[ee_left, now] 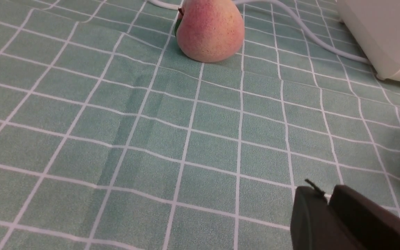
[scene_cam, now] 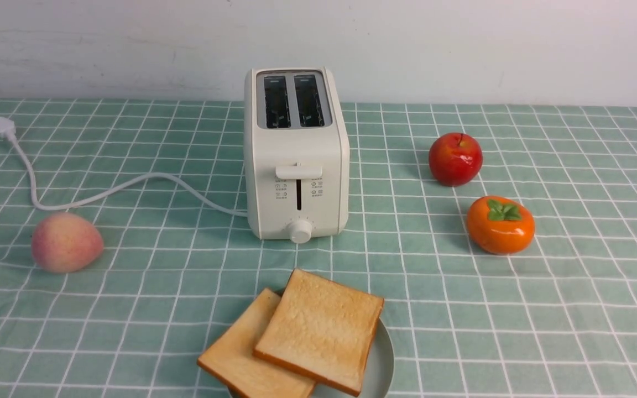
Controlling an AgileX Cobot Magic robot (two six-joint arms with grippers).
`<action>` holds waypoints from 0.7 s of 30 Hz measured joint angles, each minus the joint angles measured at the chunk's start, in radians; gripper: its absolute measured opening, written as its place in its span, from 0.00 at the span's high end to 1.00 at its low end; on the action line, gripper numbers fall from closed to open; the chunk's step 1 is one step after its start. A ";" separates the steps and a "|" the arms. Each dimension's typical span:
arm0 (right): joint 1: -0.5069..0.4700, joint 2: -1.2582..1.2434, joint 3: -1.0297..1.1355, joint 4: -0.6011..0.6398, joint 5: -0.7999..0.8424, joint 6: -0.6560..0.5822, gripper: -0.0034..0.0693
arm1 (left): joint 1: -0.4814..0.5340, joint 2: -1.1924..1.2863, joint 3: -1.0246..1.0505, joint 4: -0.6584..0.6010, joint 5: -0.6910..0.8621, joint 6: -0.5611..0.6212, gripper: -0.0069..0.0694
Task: Take toasted bread from bread machine on blue coffee table place on plate.
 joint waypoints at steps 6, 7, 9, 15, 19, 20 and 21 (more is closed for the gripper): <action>0.000 0.000 0.000 0.098 0.121 -0.143 0.82 | 0.000 0.000 0.000 0.001 0.000 0.000 0.81; 0.000 0.000 0.000 0.089 0.138 -0.149 0.82 | 0.000 0.000 0.000 0.001 0.000 0.000 0.81; -0.005 -0.007 0.004 0.063 0.187 -0.156 0.81 | 0.000 0.000 0.000 0.001 0.001 0.000 0.81; -0.211 -0.069 0.119 -0.020 0.330 -0.159 0.81 | 0.000 0.000 0.000 0.001 0.002 0.000 0.81; -0.344 -0.089 0.234 -0.050 0.363 -0.159 0.80 | 0.000 0.000 0.000 0.001 0.003 0.000 0.81; -0.376 -0.090 0.274 -0.050 0.363 -0.159 0.80 | 0.000 0.000 0.000 0.001 0.003 0.000 0.81; -0.391 -0.090 0.286 -0.049 0.357 -0.158 0.80 | 0.000 0.000 0.000 0.001 0.002 0.000 0.81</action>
